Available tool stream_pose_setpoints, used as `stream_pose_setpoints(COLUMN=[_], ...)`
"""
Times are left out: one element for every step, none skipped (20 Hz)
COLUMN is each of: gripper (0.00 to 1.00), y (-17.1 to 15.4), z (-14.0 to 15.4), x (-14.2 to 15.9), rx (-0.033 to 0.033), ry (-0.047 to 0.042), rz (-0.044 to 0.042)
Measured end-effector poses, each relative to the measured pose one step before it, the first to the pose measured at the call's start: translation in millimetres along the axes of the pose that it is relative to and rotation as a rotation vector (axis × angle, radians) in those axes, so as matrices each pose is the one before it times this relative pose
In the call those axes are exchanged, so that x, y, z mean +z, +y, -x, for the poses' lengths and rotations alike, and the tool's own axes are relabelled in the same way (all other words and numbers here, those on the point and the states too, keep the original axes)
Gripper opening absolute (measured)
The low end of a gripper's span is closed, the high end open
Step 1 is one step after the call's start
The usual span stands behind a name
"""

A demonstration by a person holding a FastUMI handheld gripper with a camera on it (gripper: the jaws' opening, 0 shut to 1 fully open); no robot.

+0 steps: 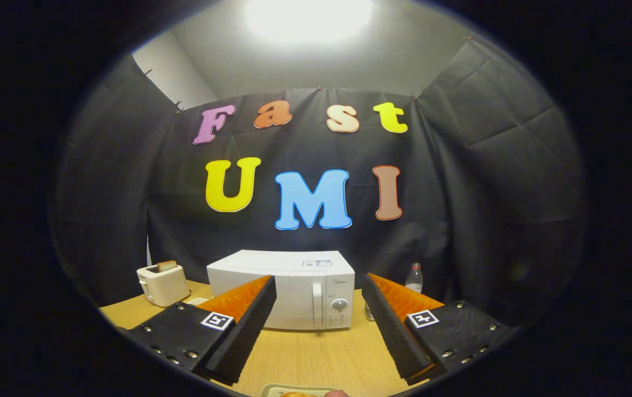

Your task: Open the microwave, put the food inside, and close the microwave door.

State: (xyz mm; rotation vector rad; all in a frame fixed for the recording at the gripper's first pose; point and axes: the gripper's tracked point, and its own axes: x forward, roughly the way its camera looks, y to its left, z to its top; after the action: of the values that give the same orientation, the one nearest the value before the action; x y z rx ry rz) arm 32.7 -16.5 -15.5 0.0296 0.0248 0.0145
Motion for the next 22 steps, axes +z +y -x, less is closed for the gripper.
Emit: stream_pose_setpoints(gripper=[0.99, 0.99, 0.99, 0.99, 0.99, 0.99, 0.99, 0.99, 0.99, 0.99, 0.99, 0.99, 0.99, 0.99, 0.99, 0.99, 0.99, 0.99, 0.99, 0.99, 0.99, 0.99], y=[-0.88, -1.4, -1.7, -0.75, 1.33, 1.66, 0.74, 1.26, 0.1, -0.59, -0.24, -0.28, -1.06, -1.33, -1.65, -1.86, -1.42, -1.78, -2.35, -2.45, -1.24, -1.74], z=[-6.13, -7.92, -8.28, -8.62, -9.02, -8.98, -7.79, -7.77, -8.51, -7.89, -8.02, -6.21, -9.26, -7.25, -7.34, -7.51, -7.34, -7.22, -7.55, -6.35, -6.95, -6.03], x=[-1.85, -1.93, -3.85, -4.2, -4.86, -4.4, -3.26, -1.35, -4.07, -4.82, -7.53, -4.95, -7.44, -5.4, -5.33, -5.28, -6.14, -5.4, -6.23, -6.03, -5.71, -5.42], rx=[0.00572, 0.00228, 0.00128, 0.00381, 0.0108, 0.01254, 0.01387, 0.01391, 0.01029, 0.0054, 0.00505, 0.00426, 0.00264, 0.00096, 0.00234, 0.00102, 0.00144, 0.00191, -0.00094, -0.00057, -0.00239, -0.001], ry=[0.00175, 0.00102, 0.00267, 0.0068, 0.00943, 0.01171, 0.00732, -0.00071, 0.00048, 0.00706, 0.01206, 0.01605, 0.01311, 0.01143, 0.00865, 0.00893, 0.00981, 0.0106, 0.01043, 0.01262, 0.01139, 0.01252], rz=[-0.00053, -0.0004, 0.00215, 0.00298, -0.00241, -0.00527, -0.00387, -0.00242, 0.00057, 0.00317, 0.00391, 0.00433, 0.00443, 0.00196, 0.00003, -0.00131, -0.00183, -0.00266, -0.00255, -0.00334, -0.00502, -0.00534])
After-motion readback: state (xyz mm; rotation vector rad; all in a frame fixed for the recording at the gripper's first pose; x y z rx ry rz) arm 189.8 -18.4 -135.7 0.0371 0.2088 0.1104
